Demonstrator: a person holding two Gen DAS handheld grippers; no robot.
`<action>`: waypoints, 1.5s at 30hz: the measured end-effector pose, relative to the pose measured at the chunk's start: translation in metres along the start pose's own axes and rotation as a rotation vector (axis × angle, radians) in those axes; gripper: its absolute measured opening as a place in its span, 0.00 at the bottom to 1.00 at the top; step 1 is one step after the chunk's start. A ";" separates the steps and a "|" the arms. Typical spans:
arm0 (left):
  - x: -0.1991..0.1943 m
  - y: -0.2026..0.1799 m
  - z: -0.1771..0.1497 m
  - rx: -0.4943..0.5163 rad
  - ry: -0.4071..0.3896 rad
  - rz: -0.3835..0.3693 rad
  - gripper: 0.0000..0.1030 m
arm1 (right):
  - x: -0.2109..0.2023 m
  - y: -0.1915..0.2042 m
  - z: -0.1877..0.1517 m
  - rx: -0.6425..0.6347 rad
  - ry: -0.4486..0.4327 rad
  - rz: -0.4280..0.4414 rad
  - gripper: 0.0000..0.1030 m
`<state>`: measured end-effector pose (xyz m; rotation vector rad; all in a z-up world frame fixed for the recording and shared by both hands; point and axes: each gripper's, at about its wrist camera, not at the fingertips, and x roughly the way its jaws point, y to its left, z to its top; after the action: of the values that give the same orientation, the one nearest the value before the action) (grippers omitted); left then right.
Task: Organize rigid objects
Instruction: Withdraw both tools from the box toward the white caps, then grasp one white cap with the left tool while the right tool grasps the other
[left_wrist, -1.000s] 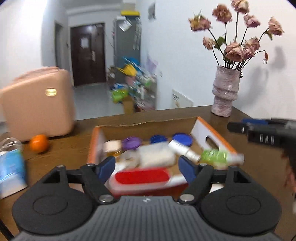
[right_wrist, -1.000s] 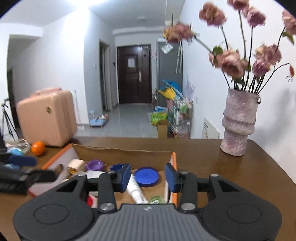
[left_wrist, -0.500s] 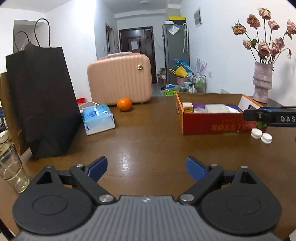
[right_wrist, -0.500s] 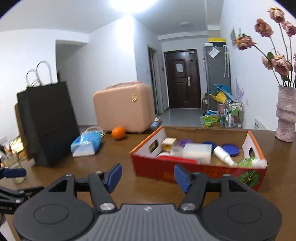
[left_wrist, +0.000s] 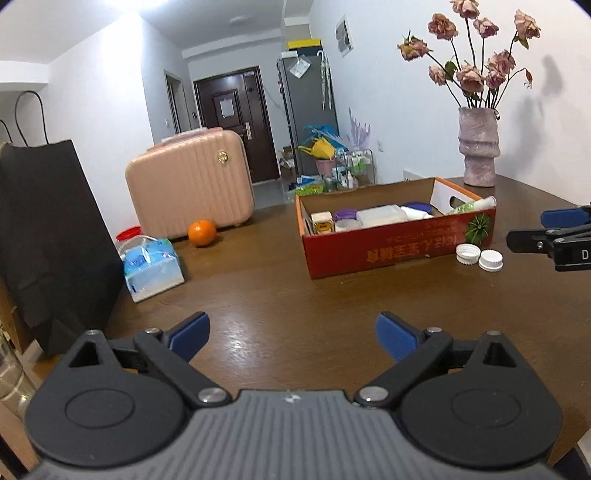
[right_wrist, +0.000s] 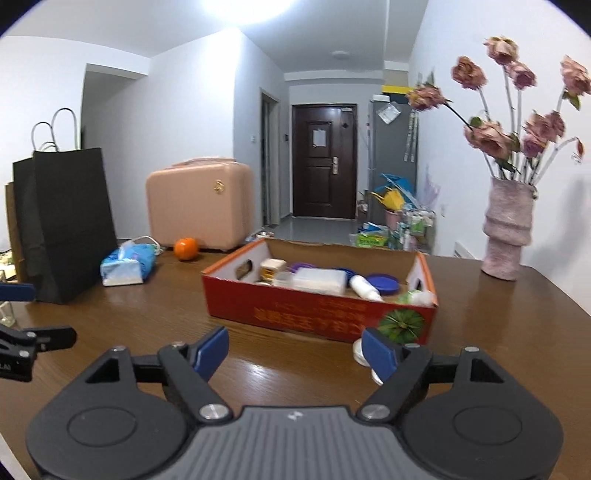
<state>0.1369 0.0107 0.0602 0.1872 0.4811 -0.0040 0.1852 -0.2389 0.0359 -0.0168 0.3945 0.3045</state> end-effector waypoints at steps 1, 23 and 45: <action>0.002 -0.001 0.000 0.004 0.007 -0.004 0.96 | 0.001 -0.003 -0.002 0.008 0.003 -0.002 0.76; 0.120 -0.060 0.022 -0.020 0.120 -0.206 0.96 | 0.061 -0.062 -0.013 0.050 0.107 -0.067 0.77; 0.233 -0.165 0.063 0.111 0.165 -0.470 0.66 | 0.140 -0.138 0.020 0.135 0.042 -0.050 0.30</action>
<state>0.3649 -0.1536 -0.0217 0.1805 0.6819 -0.4785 0.3561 -0.3283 -0.0046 0.0992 0.4554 0.2281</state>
